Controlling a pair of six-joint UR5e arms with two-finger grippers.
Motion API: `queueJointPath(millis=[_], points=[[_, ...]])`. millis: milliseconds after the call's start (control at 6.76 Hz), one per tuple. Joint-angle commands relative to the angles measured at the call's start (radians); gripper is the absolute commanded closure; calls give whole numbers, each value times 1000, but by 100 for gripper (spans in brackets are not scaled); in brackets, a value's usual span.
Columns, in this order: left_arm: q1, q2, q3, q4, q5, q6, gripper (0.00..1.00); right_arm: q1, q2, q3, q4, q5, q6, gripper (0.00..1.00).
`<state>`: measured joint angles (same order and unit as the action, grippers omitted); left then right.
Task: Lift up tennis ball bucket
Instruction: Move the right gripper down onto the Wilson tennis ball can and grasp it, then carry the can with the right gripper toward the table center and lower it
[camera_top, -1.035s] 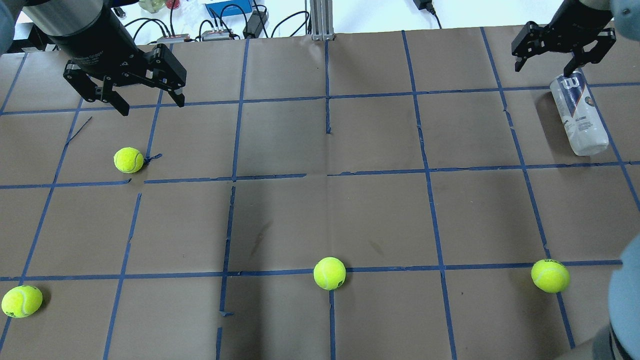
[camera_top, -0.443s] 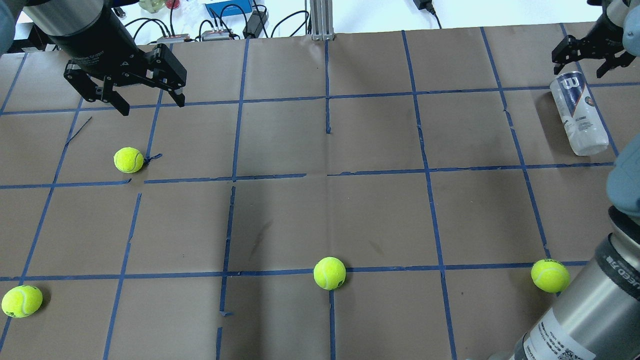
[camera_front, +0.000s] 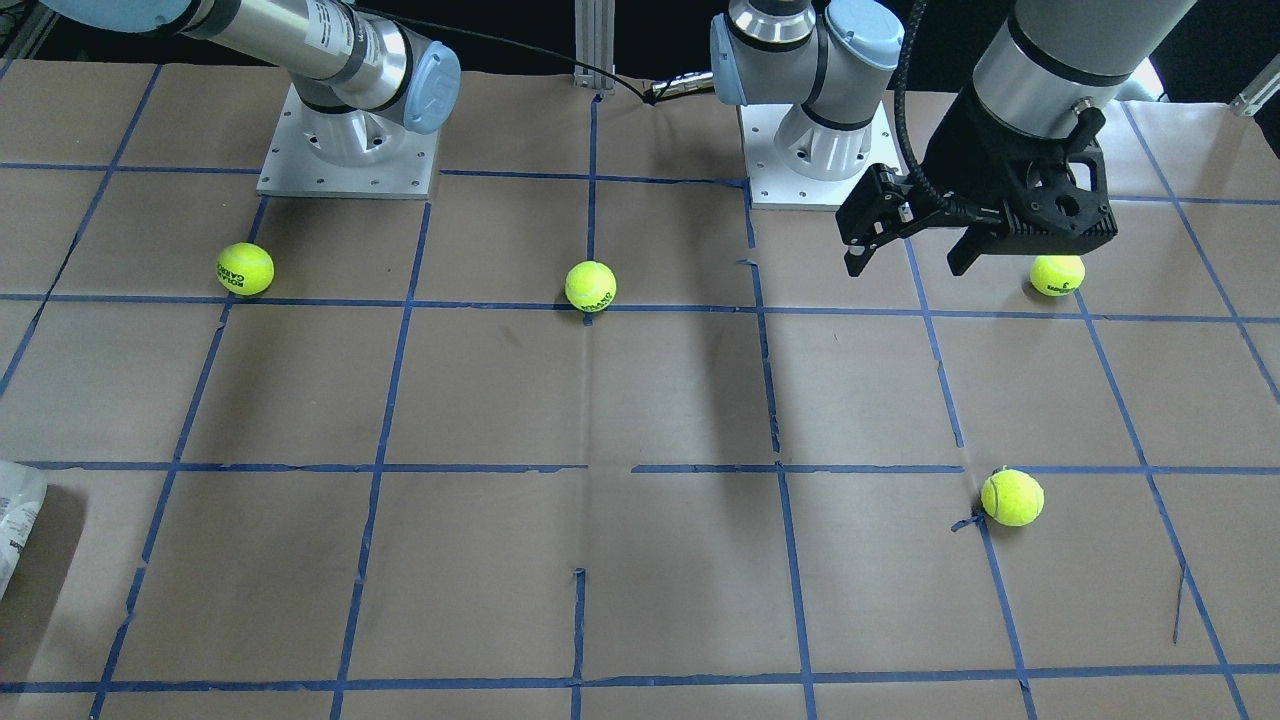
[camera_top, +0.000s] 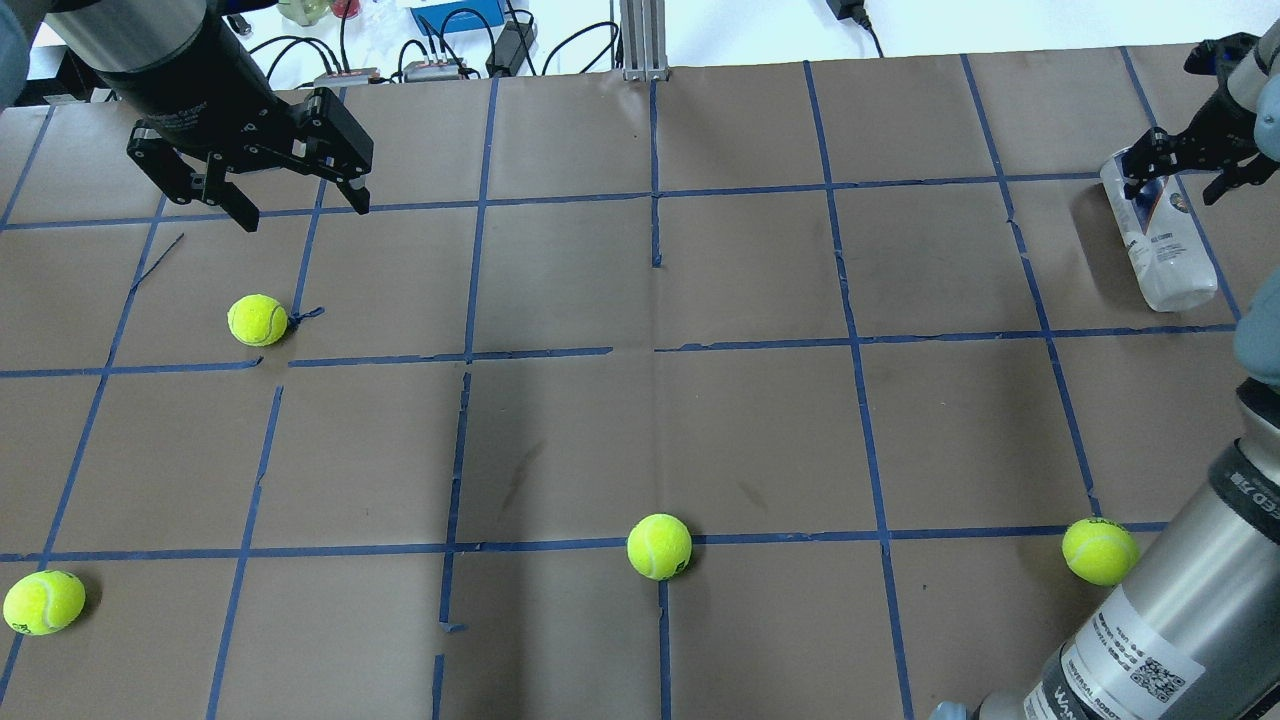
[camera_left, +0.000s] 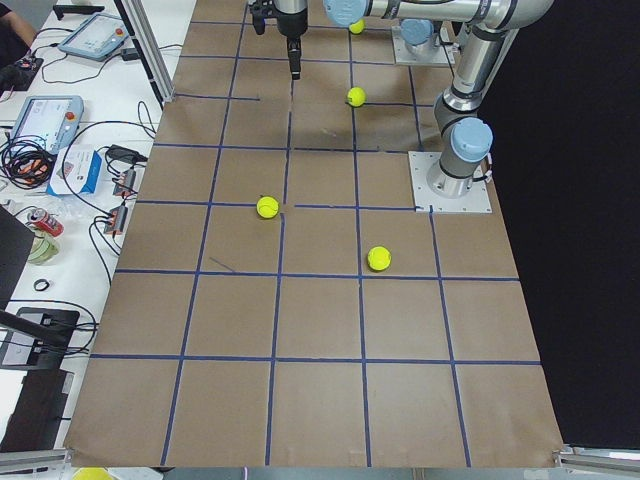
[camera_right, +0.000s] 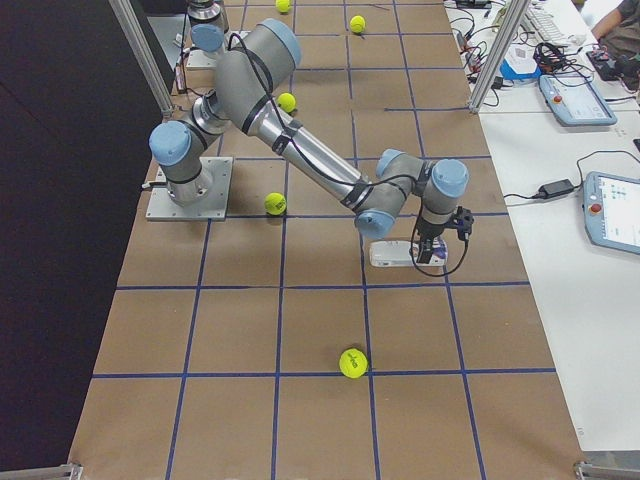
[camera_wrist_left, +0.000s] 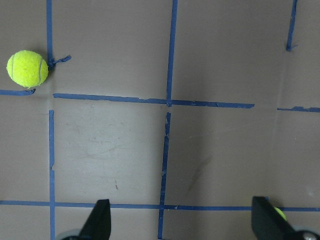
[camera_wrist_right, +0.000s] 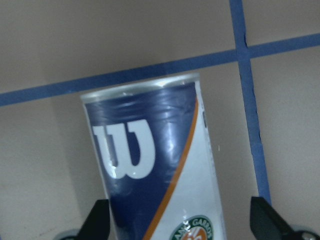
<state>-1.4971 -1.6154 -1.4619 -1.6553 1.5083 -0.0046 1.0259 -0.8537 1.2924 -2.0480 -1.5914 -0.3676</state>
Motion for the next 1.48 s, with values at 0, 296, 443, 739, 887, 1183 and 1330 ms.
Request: queueJointPath(millis=[0,296,443,739,887,1183,1330], points=[[0,0,0,0,0,0,0,-17,4,45,-5,5,-25,0],[0,0,0,0,0,0,0,-18,2,68,8,7,-31,2],[0,0,0,0,0,0,0,-18,-10,94,14,27,-104,20],[0,0,0,0,0,0,0,-6,-82,107,18,106,-248,28],[0,0,0,0,0,0,0,18,-90,131,15,173,-374,35],[0,0,0,0,0,0,0,192,-140,131,2,174,-444,21],[0,0,0,0,0,0,0,339,-157,130,-4,163,-441,25]])
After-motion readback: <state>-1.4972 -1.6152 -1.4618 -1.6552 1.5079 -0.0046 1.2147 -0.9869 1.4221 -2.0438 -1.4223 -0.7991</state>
